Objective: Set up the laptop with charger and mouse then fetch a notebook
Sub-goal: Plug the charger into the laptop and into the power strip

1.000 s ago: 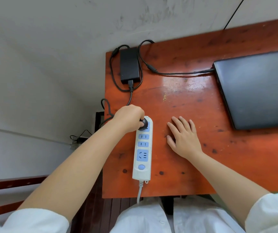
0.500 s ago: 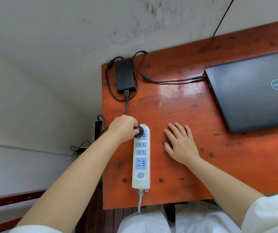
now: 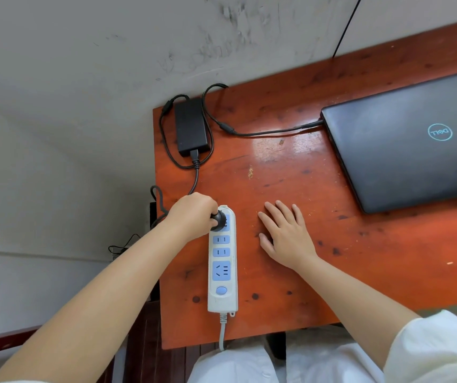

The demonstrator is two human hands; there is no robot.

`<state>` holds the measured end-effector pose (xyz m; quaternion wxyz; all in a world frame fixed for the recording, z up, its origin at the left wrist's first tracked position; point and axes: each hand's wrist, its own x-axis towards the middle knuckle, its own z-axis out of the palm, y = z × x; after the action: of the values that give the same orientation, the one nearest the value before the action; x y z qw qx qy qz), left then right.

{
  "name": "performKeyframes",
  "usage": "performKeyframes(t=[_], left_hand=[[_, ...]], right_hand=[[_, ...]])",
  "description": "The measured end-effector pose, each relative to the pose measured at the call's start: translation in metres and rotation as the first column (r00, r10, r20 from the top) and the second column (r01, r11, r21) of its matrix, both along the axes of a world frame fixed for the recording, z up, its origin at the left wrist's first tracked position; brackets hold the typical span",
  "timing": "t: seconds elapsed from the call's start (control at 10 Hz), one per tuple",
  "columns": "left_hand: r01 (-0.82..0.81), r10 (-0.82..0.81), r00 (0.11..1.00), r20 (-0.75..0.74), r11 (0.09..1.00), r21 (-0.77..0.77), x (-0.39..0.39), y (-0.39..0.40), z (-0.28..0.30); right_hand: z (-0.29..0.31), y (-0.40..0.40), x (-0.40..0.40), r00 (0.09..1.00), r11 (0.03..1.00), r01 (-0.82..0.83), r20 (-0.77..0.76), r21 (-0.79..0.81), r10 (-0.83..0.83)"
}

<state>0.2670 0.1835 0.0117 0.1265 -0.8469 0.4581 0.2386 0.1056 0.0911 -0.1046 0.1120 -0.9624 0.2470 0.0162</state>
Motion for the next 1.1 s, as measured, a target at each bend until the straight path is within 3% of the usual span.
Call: performKeyframes(t=[0.4, 0.6, 0.8, 1.1], left_hand=[[-0.318, 0.266, 0.931, -0.249, 0.927, -0.201, 0.015, 0.031, -0.01], [-0.196, 0.177, 0.977, -0.118, 0.966, -0.168, 0.007, 0.025, -0.008], [-0.007, 0.006, 0.997, 0.071, 1.0, 0.024, -0.005, 0.003, -0.004], [0.13, -0.151, 0.979, 0.136, 0.981, 0.146, -0.017, -0.008, -0.011]], right_hand=[[-0.003, -0.001, -0.001, 1.0, 1.0, -0.01, 0.01, 0.007, 0.01], [-0.003, -0.001, -0.002, 1.0, 1.0, -0.006, 0.017, 0.004, 0.006], [-0.003, -0.002, -0.002, 1.0, 1.0, -0.007, 0.013, 0.01, 0.007], [0.0, -0.001, -0.002, 1.0, 0.999, -0.009, -0.017, 0.037, 0.009]])
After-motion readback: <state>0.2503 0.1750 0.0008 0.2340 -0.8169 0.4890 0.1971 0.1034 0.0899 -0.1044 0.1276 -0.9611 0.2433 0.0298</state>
